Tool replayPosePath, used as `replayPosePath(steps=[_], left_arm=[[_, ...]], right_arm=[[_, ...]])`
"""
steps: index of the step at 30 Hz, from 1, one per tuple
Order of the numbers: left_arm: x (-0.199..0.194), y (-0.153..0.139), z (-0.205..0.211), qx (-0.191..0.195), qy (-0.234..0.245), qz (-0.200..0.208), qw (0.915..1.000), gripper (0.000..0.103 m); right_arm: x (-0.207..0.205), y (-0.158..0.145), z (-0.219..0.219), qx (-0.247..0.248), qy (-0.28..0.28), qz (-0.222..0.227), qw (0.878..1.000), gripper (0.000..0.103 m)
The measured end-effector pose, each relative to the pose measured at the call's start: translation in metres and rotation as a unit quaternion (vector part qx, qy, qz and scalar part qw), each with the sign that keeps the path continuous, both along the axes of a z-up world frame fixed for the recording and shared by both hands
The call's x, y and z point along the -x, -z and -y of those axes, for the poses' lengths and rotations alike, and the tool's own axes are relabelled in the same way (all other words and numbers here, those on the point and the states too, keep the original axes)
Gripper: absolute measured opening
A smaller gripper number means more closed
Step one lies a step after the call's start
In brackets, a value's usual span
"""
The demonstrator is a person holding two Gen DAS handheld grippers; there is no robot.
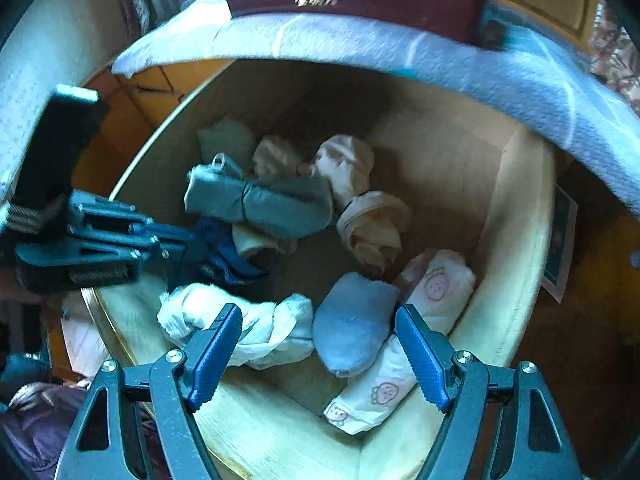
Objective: Organize soft objects
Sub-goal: 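Grasp the dark blue cloth in the drawer with the left gripper, then lift the dark blue cloth out of the drawer toward the gold box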
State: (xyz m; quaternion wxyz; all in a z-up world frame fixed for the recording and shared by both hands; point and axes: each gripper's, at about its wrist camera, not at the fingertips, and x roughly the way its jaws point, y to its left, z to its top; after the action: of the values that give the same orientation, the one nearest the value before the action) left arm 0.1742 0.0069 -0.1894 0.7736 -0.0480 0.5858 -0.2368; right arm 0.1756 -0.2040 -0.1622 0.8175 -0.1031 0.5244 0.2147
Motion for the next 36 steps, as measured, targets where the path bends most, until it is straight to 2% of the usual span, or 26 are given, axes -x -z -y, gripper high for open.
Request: replayPosePath(steps=[12, 25, 28, 33, 36], left_arm=[[0.009, -0.030, -0.021, 0.031, 0.008, 0.044, 0.9985, 0.006], [0.026, -0.059, -0.037, 0.059, -0.017, 0.089, 0.9941, 0.005], [0.027, -0.068, -0.044, 0.067, -0.028, 0.101, 0.9922, 0.005], [0.029, -0.082, -0.051, 0.078, -0.036, 0.122, 0.9888, 0.004], [0.028, -0.090, -0.053, 0.085, -0.040, 0.132, 0.9867, 0.004]], right_arm=[[-0.001, 0.024, -0.016, 0.034, -0.028, -0.029, 0.999, 0.079], [-0.001, 0.032, -0.022, 0.048, -0.027, -0.025, 0.998, 0.079], [0.003, 0.034, -0.028, 0.068, -0.017, -0.024, 0.997, 0.079], [0.004, 0.044, -0.031, 0.127, 0.032, -0.040, 0.991, 0.077], [0.001, 0.047, -0.033, 0.138, 0.057, -0.045, 0.988, 0.077]])
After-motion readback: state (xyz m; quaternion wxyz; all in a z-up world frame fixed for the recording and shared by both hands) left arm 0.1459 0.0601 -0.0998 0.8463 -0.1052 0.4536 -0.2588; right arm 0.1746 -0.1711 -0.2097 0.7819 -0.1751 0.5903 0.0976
